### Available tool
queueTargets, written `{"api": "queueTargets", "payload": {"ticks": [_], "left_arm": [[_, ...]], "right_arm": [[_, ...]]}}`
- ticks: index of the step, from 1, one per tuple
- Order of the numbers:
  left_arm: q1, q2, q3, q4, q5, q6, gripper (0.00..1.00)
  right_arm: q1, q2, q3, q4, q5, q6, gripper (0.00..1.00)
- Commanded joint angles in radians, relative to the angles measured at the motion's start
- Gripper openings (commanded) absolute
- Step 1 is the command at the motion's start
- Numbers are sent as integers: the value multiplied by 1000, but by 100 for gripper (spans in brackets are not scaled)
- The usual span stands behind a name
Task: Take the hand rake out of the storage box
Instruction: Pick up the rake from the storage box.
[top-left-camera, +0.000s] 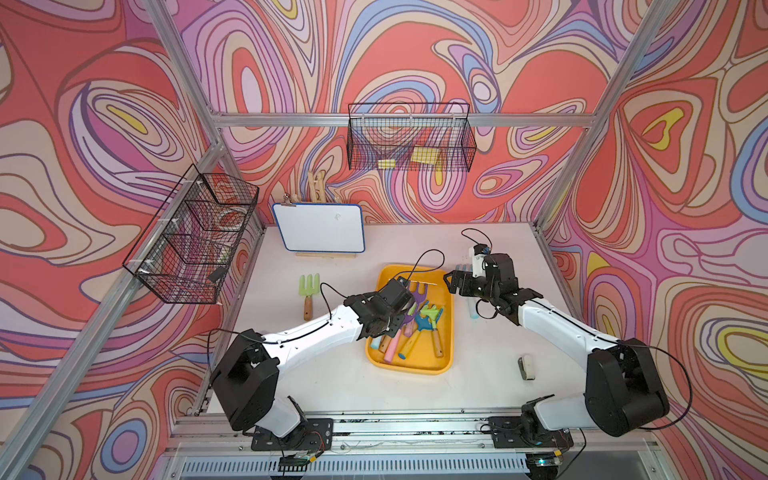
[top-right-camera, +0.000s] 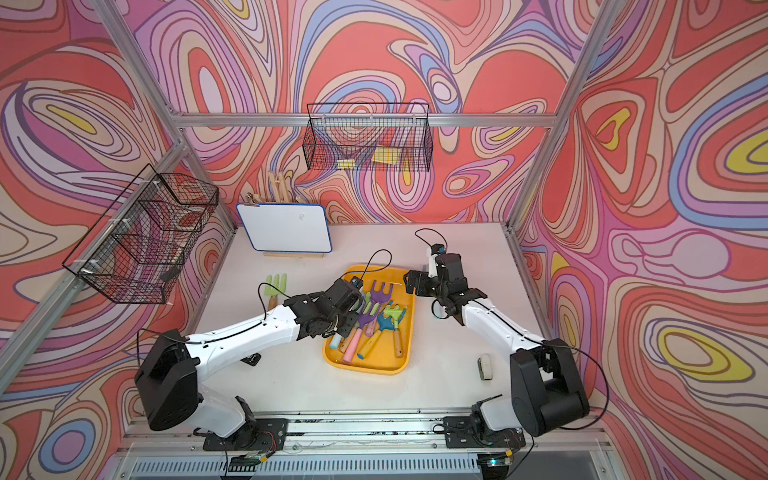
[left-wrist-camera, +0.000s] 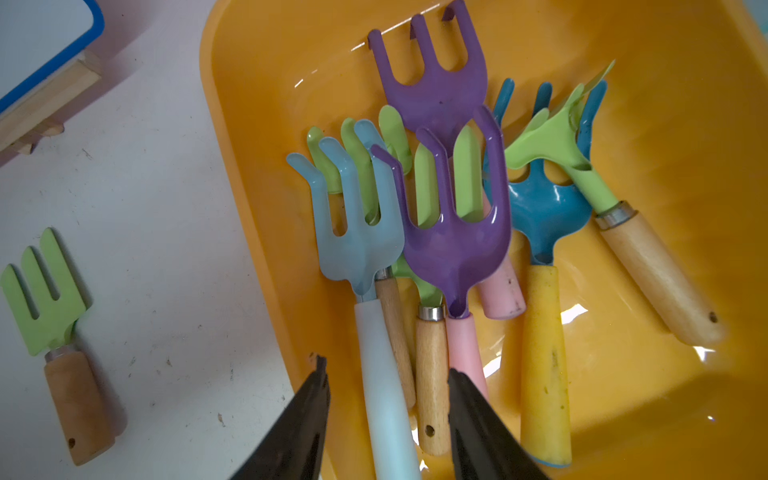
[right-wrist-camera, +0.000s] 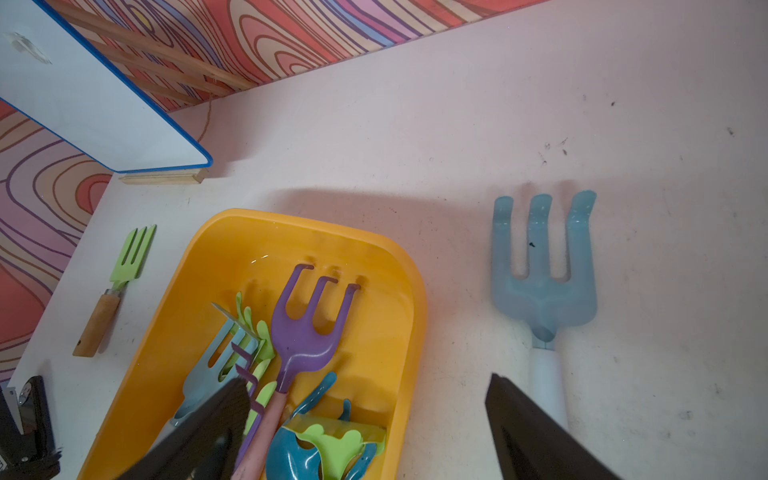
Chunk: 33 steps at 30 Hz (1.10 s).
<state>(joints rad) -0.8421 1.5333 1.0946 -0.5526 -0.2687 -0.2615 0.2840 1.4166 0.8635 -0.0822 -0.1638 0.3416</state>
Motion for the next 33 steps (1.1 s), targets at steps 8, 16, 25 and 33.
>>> {"api": "queueTargets", "payload": {"ticks": [8,16,25,33], "left_arm": [[-2,79,22,-100,-111,-7,58],[-2,166,68,-175,-91,-22,61],[-25,170,83,-184,-133,-21,54],[-40,99,56,-158,-182,-17,55]], "right_arm": [[2,13,-9,-1,31,-3,97],[3,6,-12,-1,30,-3,97],[3,4,-12,-1,28,-3,97],[3,12,-9,-1,26,-3,97]]}}
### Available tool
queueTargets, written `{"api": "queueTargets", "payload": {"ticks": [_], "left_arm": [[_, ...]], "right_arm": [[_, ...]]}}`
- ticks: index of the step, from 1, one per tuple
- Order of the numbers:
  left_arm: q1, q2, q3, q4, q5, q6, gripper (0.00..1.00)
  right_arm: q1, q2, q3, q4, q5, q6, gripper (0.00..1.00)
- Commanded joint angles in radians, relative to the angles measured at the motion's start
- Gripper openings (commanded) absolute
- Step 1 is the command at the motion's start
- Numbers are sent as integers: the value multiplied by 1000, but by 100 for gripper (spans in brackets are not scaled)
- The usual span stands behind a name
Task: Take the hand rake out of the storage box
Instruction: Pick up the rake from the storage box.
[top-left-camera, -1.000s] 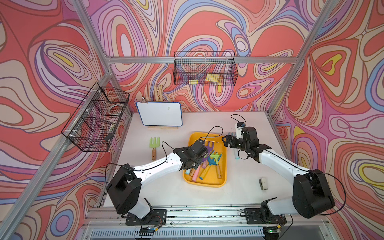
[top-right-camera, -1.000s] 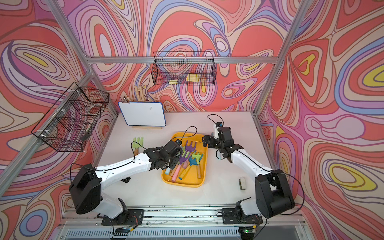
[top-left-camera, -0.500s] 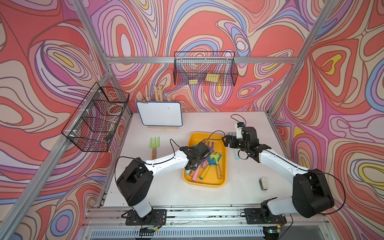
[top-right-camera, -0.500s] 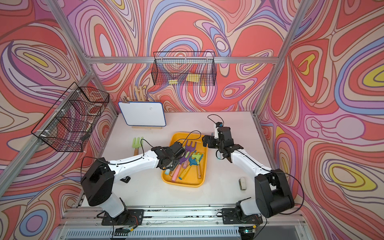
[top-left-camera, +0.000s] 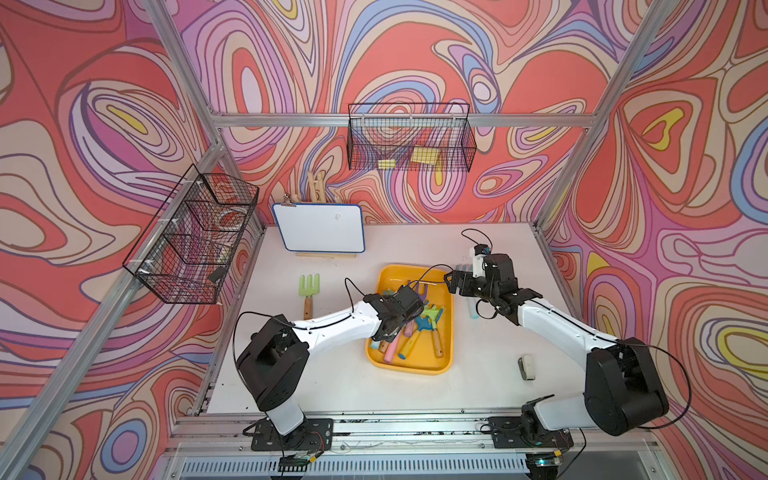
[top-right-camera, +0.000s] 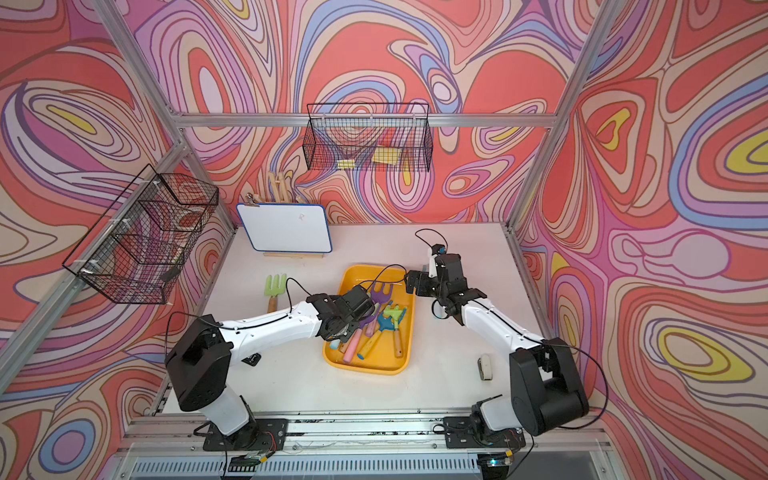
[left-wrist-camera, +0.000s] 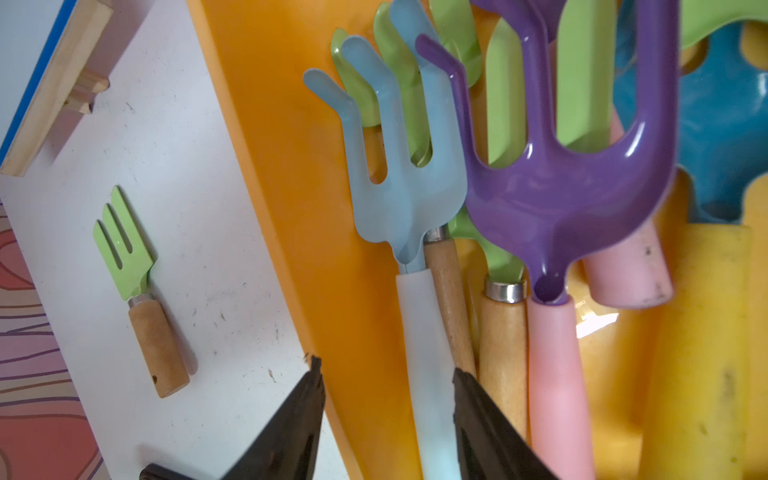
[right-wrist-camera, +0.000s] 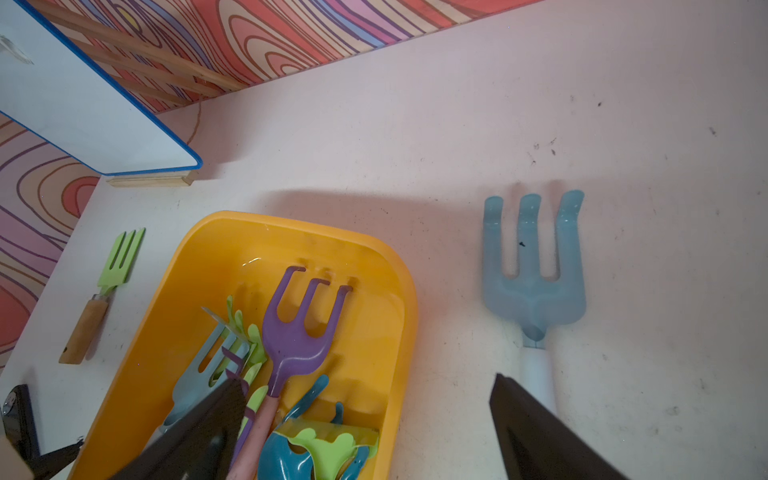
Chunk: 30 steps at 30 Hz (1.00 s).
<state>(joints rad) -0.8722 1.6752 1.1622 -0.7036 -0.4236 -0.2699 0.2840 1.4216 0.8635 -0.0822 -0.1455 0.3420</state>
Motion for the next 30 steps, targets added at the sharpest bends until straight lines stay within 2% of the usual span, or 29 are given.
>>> {"api": "queueTargets", "payload": {"ticks": [1,7,15,30], "left_arm": [[-11,-46,-12,-4,-25,-8,55],[-20,-37,-7,-9,7,-3,56],[-19,14,18,-44,28,-6,53],[-18,140,72,-112,64,-20,60]], "right_arm": [[3,9,-10,-1,7,-3,97],[3,11,-9,-8,23,0,97],[0,19,-4,-43,130,31,98],[-32,-7,-20,-36,106,48,98]]}}
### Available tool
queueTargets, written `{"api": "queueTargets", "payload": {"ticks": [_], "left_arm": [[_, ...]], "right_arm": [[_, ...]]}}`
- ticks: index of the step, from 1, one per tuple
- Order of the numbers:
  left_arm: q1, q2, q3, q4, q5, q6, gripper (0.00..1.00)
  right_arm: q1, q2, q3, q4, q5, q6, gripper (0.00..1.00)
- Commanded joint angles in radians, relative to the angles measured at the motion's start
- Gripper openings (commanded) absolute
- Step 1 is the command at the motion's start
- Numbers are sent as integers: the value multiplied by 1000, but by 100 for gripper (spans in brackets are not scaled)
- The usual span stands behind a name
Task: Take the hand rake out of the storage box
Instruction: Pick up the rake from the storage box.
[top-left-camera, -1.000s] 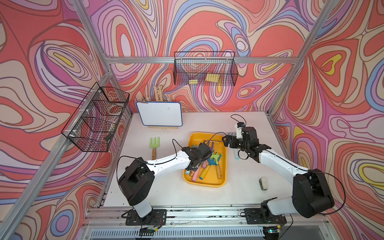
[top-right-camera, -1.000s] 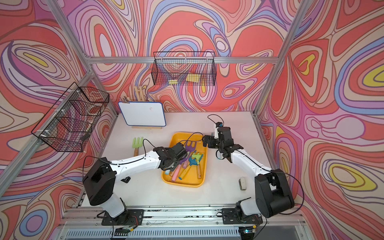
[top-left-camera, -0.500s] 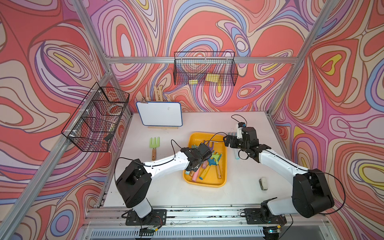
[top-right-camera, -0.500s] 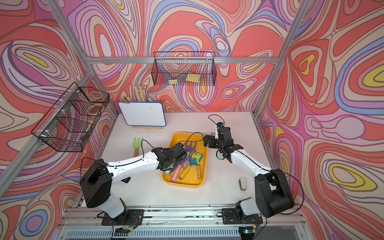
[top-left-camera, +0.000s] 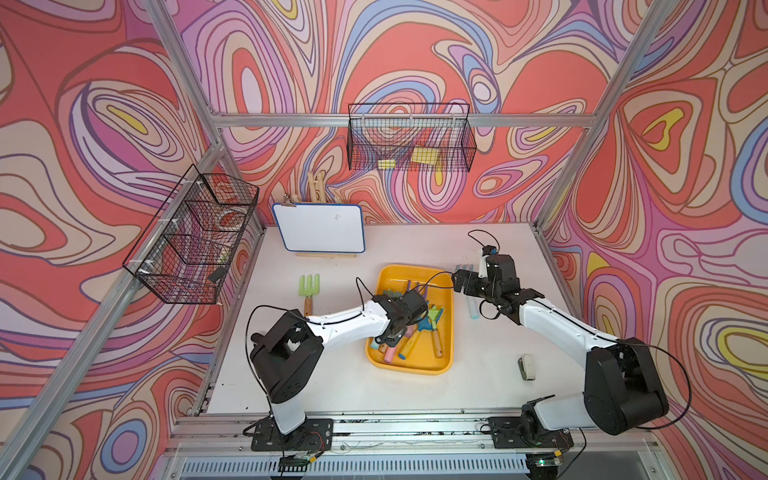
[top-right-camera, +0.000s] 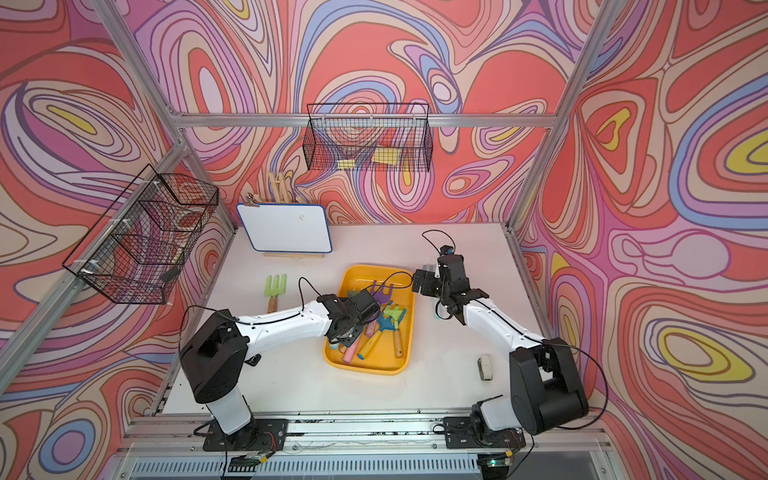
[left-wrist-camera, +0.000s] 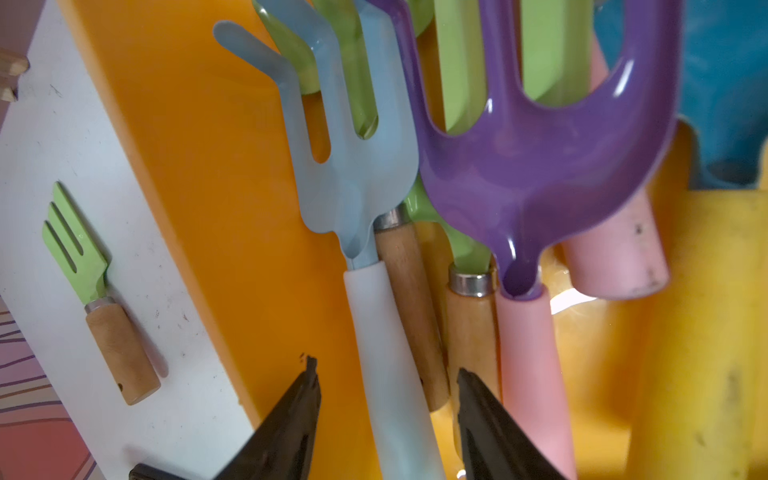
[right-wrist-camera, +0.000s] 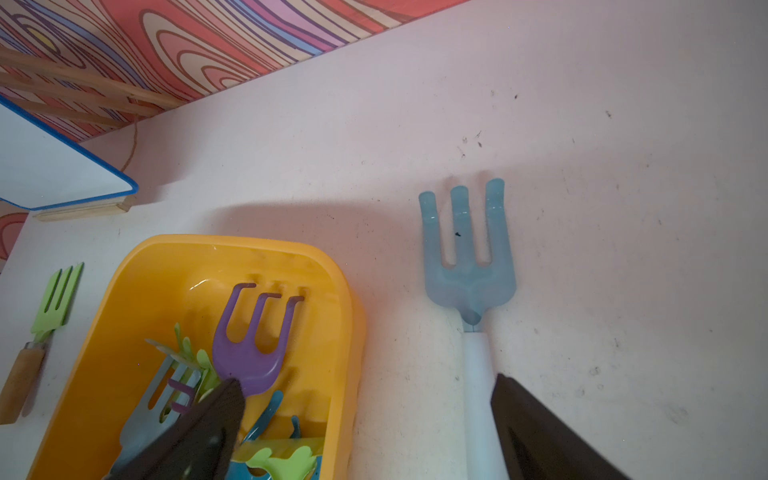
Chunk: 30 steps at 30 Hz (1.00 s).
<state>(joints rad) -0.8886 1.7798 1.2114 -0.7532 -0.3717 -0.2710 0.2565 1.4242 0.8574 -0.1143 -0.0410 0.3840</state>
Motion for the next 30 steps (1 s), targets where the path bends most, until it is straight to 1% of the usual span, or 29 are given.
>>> {"api": "queueTargets", "payload": {"ticks": [1,3,4,9,10,12,15,16,17,18,19,20,22,27,30], "left_arm": [[-1,49,28,-67,23,-19,61],[-2,73,38,-76,40,-19,61],[-2,83,43,-81,47,-18,59],[-1,104,50,-85,59,-15,46],[-1,102,50,-84,60,-14,42],[-1,98,48,-83,57,-14,39],[-2,89,44,-77,47,-14,29],[-2,86,43,-77,41,-14,21],[-3,83,43,-77,36,-14,18],[-2,80,42,-75,33,-14,16],[-2,76,41,-75,26,-14,10],[-2,70,38,-74,18,-16,8],[-1,56,33,-68,8,-16,9],[0,14,15,-51,-16,-17,17],[2,-6,7,-47,-28,-17,17]], "right_arm": [[-4,-10,-14,-3,1,6,98],[-5,-11,-15,-2,-1,6,98],[-4,-11,-15,0,-2,7,98],[-5,-17,-16,2,-6,6,98],[-5,-16,-16,2,-7,5,98],[-5,-16,-17,1,-10,6,98],[-6,-18,-18,3,-12,6,98],[-5,-18,-17,4,-13,5,98],[-4,-21,-18,2,-13,6,98],[-5,-19,-18,3,-13,5,98],[-6,-20,-17,3,-13,5,98],[-5,-20,-18,4,-14,5,98],[-5,-18,-18,4,-13,5,98],[-5,-14,-16,7,-16,6,98],[-6,-8,-15,6,-19,5,98]]}}
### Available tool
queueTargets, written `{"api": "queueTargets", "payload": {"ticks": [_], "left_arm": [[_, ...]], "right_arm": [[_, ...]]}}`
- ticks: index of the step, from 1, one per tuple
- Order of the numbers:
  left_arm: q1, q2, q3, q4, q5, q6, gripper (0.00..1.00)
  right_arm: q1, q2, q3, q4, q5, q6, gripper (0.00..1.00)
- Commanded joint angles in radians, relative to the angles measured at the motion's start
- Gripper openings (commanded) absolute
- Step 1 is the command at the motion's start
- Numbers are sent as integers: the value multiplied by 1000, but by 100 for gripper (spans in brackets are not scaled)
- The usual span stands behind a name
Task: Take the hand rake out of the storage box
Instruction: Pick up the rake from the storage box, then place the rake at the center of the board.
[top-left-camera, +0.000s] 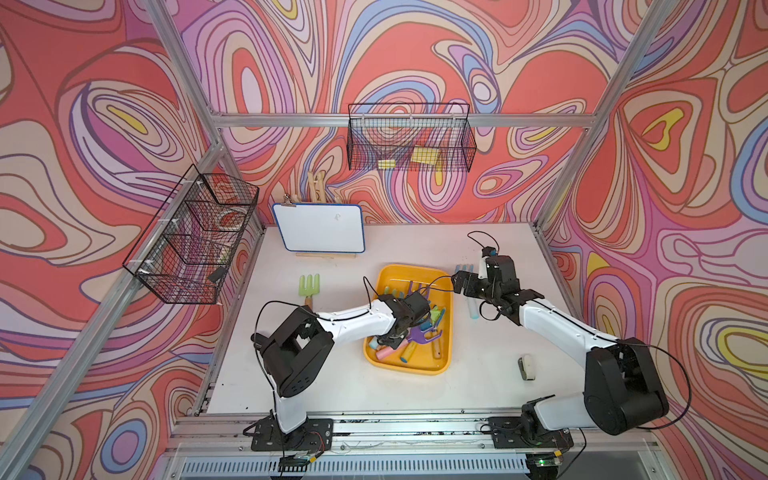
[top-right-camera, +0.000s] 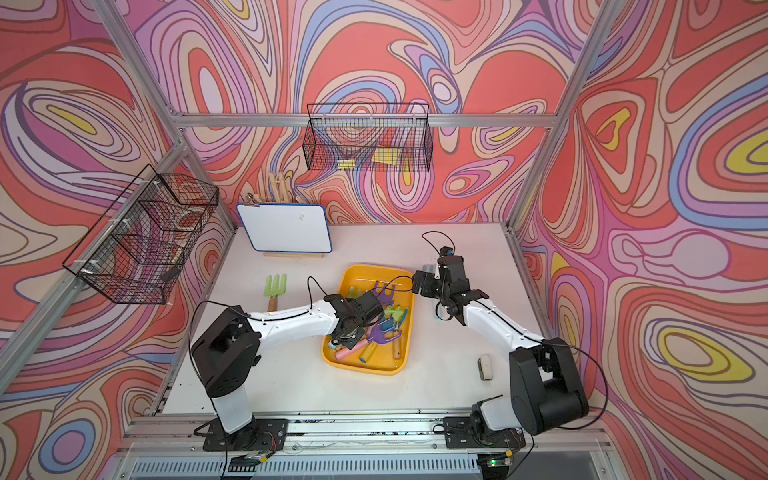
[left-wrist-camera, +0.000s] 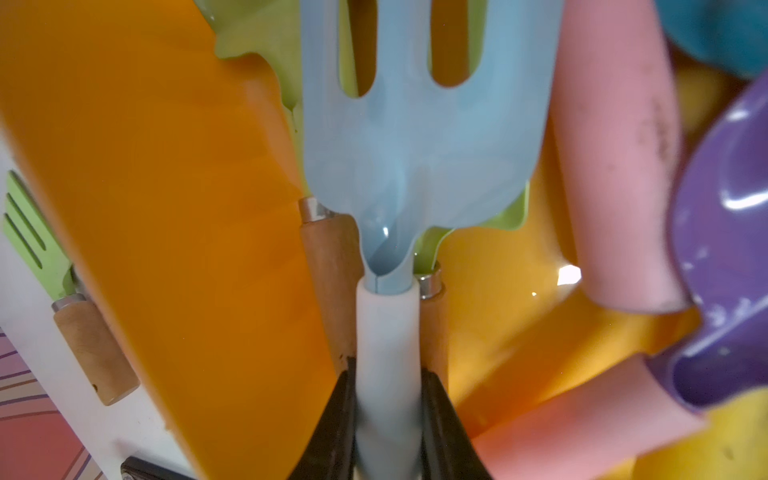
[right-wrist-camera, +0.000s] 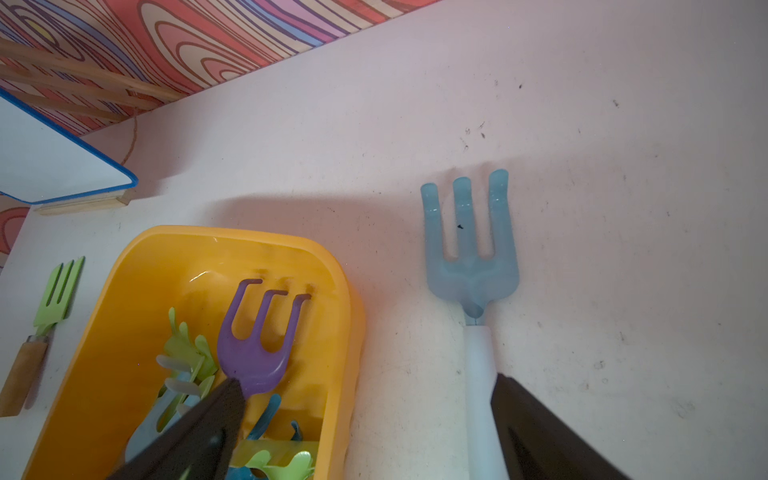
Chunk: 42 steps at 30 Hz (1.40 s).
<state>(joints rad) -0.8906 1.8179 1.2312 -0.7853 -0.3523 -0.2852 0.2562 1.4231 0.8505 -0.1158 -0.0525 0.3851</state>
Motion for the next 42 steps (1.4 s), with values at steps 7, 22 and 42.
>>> {"api": "queueTargets", "payload": {"ticks": [7,22,42], "left_arm": [[11,-97,-38,11,-75,1,16],[23,-253,-101,96,-120,16,15],[210,-365,-61,89,-151,41,13]], "right_arm": [[-5,-2,-7,8,-10,4,98],[-5,2,-7,9,-13,4,98],[-5,-9,-11,12,-30,0,98]]}}
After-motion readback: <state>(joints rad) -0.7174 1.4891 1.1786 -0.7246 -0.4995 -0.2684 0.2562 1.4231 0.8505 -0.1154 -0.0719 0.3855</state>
